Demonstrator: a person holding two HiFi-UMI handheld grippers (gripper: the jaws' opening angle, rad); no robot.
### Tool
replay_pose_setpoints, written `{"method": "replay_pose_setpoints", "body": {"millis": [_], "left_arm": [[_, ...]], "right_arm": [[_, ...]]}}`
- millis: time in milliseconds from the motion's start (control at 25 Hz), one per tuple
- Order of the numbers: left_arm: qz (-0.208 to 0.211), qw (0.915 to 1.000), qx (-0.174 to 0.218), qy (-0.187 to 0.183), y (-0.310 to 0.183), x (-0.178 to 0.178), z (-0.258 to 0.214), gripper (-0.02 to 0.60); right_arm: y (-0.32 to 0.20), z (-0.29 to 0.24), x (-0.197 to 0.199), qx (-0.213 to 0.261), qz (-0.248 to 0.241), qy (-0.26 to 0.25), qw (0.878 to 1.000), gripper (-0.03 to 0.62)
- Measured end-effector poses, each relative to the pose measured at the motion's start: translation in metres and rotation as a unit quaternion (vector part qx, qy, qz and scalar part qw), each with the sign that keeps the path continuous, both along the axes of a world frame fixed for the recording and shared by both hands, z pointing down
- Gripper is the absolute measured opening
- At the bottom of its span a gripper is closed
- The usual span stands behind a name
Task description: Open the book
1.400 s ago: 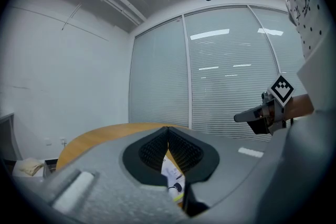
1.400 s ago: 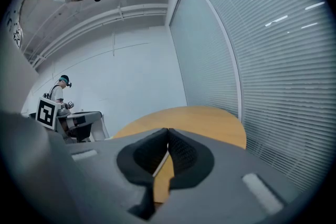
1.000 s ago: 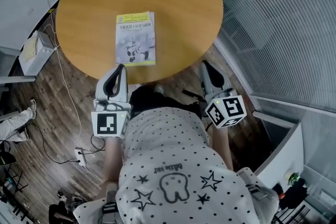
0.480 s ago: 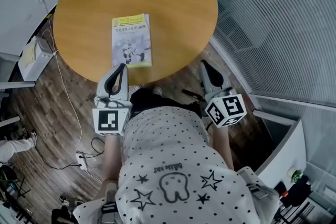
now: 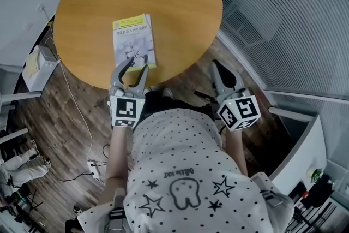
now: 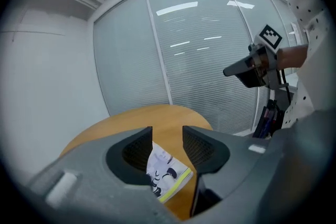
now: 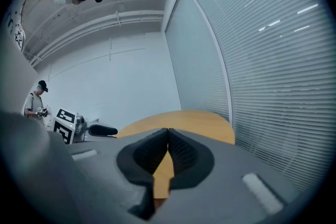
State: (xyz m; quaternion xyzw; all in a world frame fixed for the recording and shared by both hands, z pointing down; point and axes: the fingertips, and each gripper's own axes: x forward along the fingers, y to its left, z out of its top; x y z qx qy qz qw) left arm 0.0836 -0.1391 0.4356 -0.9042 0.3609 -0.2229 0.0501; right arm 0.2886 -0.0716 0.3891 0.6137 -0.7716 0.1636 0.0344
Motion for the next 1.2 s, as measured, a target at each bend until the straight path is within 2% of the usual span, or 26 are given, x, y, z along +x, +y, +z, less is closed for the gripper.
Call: {"method": "replay_pose_setpoints", "body": {"millis": [120, 320, 800, 1040, 1200], "left_arm": [[0.008, 0.9996, -0.017, -0.020, -0.002, 0.010, 0.019, 0.209], [0.020, 0.9959, -0.045, -0.075, -0.004, 0.022, 0.056, 0.232], [0.053, 0.9790, -0.110, -0.164, -0.008, 0.042, 0.139, 0.238], [0.060, 0.9690, -0.147, -0.189, -0.007, 0.040, 0.171, 0.238], [0.044, 0.9686, -0.163, -0.183, -0.009, 0.035, 0.180, 0.236]], "right_arm": [[0.007, 0.000, 0.011, 0.001, 0.012, -0.003, 1.000, 0.005], [0.012, 0.001, 0.021, 0.005, 0.031, -0.016, 0.999, 0.005], [0.022, 0.001, 0.026, 0.007, 0.056, -0.031, 0.998, 0.005], [0.026, -0.003, 0.032, 0.007, 0.070, -0.024, 0.997, 0.005], [0.027, -0.004, 0.031, 0.006, 0.072, -0.020, 0.997, 0.005]]}}
